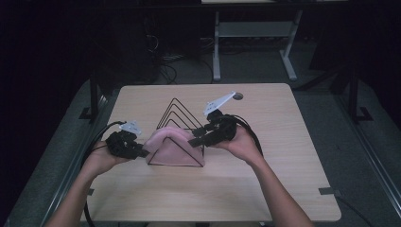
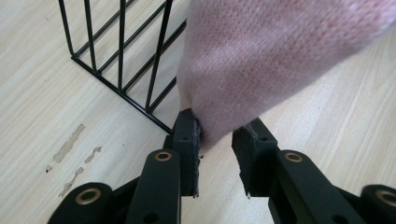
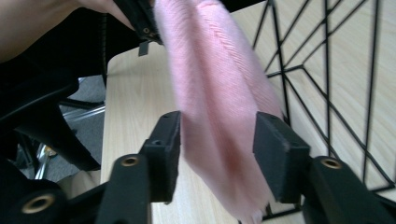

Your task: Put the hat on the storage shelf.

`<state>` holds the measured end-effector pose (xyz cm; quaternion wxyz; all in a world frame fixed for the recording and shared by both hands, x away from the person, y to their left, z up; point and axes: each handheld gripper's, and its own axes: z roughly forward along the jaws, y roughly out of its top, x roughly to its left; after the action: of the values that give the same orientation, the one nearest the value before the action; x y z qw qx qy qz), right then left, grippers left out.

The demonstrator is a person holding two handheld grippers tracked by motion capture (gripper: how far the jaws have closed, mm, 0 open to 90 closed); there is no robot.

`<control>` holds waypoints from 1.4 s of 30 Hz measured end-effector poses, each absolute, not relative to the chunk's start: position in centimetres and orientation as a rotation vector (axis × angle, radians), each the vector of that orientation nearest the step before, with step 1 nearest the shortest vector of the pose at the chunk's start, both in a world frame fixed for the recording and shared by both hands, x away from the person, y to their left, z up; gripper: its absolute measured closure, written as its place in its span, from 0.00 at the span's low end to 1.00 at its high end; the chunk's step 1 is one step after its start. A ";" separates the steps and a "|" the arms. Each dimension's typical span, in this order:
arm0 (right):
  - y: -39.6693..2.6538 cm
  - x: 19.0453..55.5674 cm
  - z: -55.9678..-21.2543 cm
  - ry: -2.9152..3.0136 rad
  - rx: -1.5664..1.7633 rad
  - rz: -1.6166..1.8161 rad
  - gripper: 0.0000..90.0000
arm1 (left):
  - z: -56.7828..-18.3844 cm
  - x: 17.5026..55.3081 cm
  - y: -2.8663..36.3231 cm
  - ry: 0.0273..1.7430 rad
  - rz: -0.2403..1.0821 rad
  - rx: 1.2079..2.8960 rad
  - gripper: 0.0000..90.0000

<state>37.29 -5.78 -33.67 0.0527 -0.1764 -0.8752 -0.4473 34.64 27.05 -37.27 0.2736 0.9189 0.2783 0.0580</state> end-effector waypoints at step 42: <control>-17.7 35.5 -35.5 -2.644 -0.959 -1.362 0.37 | -37.5 33.6 28.0 0.792 0.141 2.419 0.49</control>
<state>35.48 -17.74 -35.49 0.0084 -0.3069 -0.8460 -0.4359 33.60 27.98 -37.52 0.2920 0.9075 0.2971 0.0529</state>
